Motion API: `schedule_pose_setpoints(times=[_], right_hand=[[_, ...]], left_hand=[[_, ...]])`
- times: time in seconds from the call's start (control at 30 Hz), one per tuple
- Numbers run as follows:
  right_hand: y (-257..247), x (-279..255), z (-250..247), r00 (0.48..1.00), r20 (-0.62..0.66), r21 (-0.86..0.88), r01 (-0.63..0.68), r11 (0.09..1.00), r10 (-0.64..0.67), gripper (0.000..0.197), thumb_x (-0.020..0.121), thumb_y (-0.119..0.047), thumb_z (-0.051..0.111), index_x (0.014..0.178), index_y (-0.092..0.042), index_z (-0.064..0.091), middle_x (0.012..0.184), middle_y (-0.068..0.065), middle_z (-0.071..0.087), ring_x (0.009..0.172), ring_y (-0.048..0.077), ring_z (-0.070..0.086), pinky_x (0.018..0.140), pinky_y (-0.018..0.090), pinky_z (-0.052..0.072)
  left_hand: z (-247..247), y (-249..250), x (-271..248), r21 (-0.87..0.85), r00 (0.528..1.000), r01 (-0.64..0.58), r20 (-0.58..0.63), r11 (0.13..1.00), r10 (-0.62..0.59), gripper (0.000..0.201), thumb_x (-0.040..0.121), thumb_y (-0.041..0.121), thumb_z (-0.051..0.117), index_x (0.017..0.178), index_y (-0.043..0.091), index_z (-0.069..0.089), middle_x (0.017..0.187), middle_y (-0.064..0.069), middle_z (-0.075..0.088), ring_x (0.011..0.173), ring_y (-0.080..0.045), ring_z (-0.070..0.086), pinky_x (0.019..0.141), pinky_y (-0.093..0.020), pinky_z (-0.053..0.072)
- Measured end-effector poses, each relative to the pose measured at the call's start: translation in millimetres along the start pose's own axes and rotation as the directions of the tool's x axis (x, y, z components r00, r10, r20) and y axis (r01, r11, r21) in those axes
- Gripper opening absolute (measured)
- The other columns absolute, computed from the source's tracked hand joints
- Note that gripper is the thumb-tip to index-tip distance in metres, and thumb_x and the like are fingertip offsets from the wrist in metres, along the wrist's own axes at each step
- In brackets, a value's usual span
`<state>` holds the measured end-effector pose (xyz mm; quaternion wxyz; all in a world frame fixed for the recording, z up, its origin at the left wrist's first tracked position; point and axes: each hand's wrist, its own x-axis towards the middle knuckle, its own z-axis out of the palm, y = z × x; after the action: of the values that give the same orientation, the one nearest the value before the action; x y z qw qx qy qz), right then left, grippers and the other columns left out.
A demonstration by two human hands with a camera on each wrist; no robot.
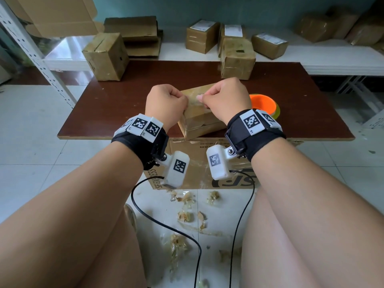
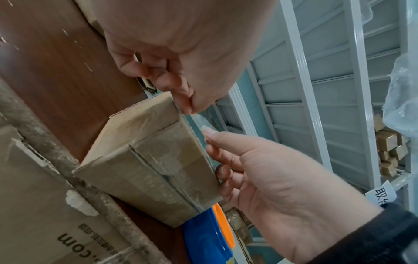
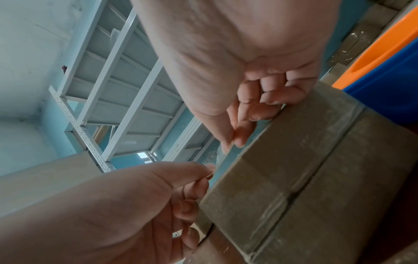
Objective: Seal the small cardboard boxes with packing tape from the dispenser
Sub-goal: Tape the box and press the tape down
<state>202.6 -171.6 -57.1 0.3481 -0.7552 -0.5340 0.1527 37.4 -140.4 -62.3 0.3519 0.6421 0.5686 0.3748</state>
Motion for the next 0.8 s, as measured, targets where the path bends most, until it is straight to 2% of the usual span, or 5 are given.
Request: schedule_pose_setpoints(times=[0.1,0.37,0.5,0.7,0.8], right_hand=[[-1.3,-0.6,1.1,1.0,-0.005,-0.021,-0.006,1.0,0.006,0.027,0.086,-0.047,0.08,0.07,-0.026,0.079,0.082,-0.012,0.077,0.085,0.01,0.071,0.079,0.031,0.059],[-3.3,-2.0,0.6,1.0,0.001,-0.039,-0.009,0.999,0.009,0.024,0.086,-0.047,0.08,0.075,-0.026,0.081,0.085,-0.01,0.077,0.089,0.012,0.071,0.084,0.033,0.059],[-4.3,-2.5,-0.6,1.0,0.003,-0.036,-0.017,0.999,0.017,0.023,0.088,-0.045,0.08,0.078,-0.025,0.082,0.086,-0.009,0.078,0.092,0.013,0.071,0.086,0.034,0.059],[-4.0,-3.4,-2.5,0.999,0.024,-0.018,-0.028,0.999,0.028,0.024,0.09,-0.043,0.079,0.078,-0.023,0.082,0.086,-0.007,0.077,0.093,0.015,0.071,0.087,0.033,0.057],[-3.6,-2.2,-3.7,0.998,0.043,0.015,-0.041,0.999,0.04,0.03,0.093,-0.041,0.076,0.073,-0.019,0.079,0.084,-0.004,0.076,0.093,0.016,0.07,0.086,0.031,0.054]], left_hand=[[1.0,-1.1,1.7,0.015,1.0,0.002,-0.007,1.0,-0.002,0.012,0.083,0.013,0.066,0.077,0.011,0.077,0.056,0.003,0.063,0.039,-0.004,0.045,0.051,-0.02,0.04],[1.7,-3.1,3.9,0.031,1.0,-0.004,-0.012,1.0,0.004,0.01,0.083,0.018,0.07,0.079,0.012,0.077,0.061,-0.001,0.067,0.044,-0.009,0.047,0.051,-0.02,0.04],[2.6,-2.8,4.2,0.043,1.0,-0.015,-0.019,0.999,0.016,0.011,0.083,0.018,0.069,0.079,0.012,0.077,0.061,0.001,0.069,0.043,-0.005,0.049,0.046,-0.013,0.038],[3.3,-2.9,3.4,0.019,1.0,-0.01,-0.017,1.0,0.01,0.012,0.083,0.017,0.068,0.08,0.011,0.077,0.055,0.005,0.063,0.039,-0.001,0.045,0.051,-0.018,0.039],[3.4,-1.7,3.2,-0.021,1.0,-0.021,-0.007,1.0,0.021,0.013,0.084,0.015,0.065,0.076,0.012,0.076,0.066,-0.002,0.074,0.049,-0.007,0.054,0.057,-0.023,0.048]])
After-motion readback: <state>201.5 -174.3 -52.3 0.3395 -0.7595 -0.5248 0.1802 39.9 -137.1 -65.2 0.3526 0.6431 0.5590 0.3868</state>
